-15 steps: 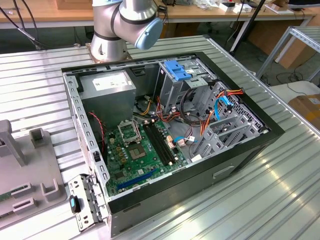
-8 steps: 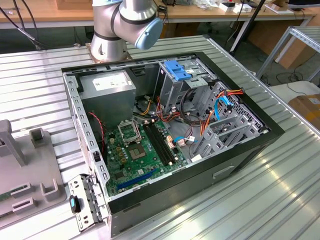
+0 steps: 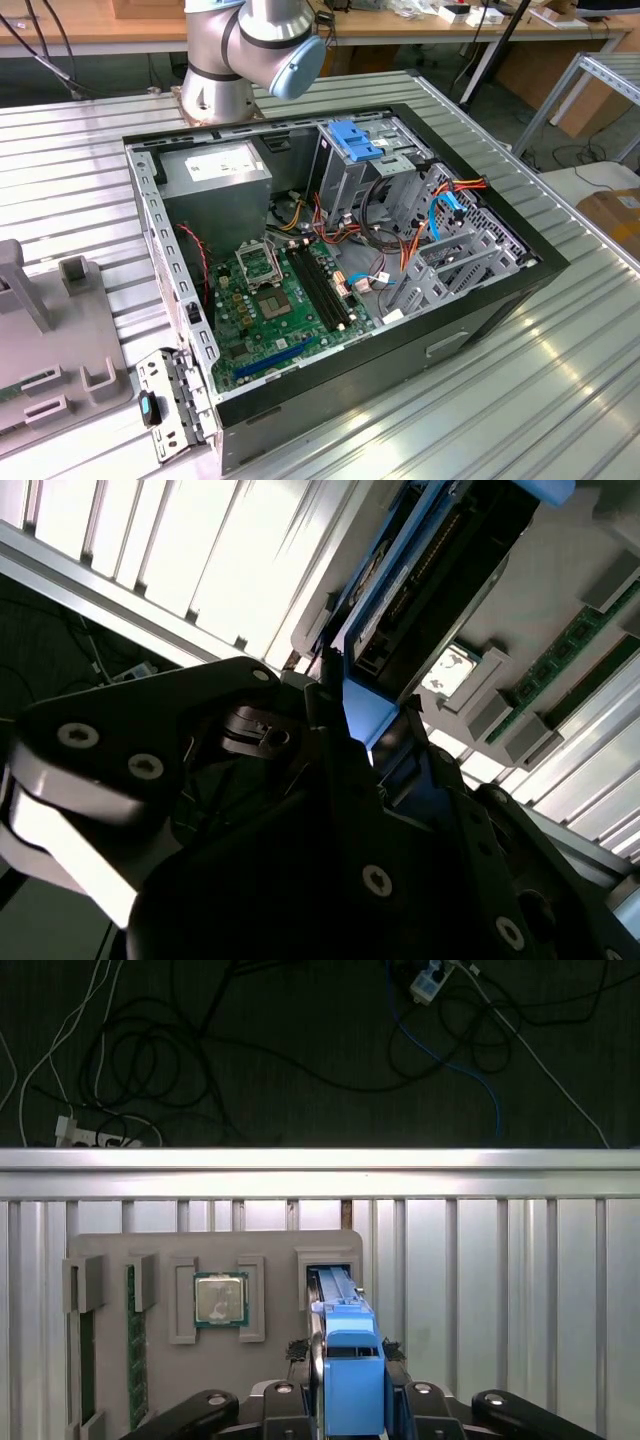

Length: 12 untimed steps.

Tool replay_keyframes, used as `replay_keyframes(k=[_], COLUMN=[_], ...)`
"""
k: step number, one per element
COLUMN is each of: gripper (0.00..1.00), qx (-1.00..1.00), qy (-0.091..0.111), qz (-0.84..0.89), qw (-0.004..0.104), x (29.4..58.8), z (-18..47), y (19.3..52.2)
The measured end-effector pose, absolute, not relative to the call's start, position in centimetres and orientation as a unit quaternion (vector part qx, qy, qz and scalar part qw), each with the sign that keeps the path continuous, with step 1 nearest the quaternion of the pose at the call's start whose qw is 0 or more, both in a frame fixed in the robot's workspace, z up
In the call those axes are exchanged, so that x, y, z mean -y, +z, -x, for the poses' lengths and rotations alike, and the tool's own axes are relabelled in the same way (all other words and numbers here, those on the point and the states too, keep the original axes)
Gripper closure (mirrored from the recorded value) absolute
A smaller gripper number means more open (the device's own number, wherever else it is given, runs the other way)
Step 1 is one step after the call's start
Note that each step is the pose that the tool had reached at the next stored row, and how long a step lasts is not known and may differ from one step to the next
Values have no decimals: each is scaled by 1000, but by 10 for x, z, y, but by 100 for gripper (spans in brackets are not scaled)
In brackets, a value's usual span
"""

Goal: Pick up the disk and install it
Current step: 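Pick up the disk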

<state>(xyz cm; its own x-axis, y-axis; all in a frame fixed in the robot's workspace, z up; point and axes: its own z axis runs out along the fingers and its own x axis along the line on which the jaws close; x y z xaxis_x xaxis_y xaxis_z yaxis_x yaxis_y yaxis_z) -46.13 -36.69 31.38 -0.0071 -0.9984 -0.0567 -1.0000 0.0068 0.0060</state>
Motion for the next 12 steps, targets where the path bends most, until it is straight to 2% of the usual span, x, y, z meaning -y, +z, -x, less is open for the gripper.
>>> replay_keyframes(k=[5, 12], gripper=[63, 63], qx=[-709, -709], qy=[22, 22], qz=[704, 704], qw=[18, 18], x=[367, 367], z=[461, 461], y=[327, 327])
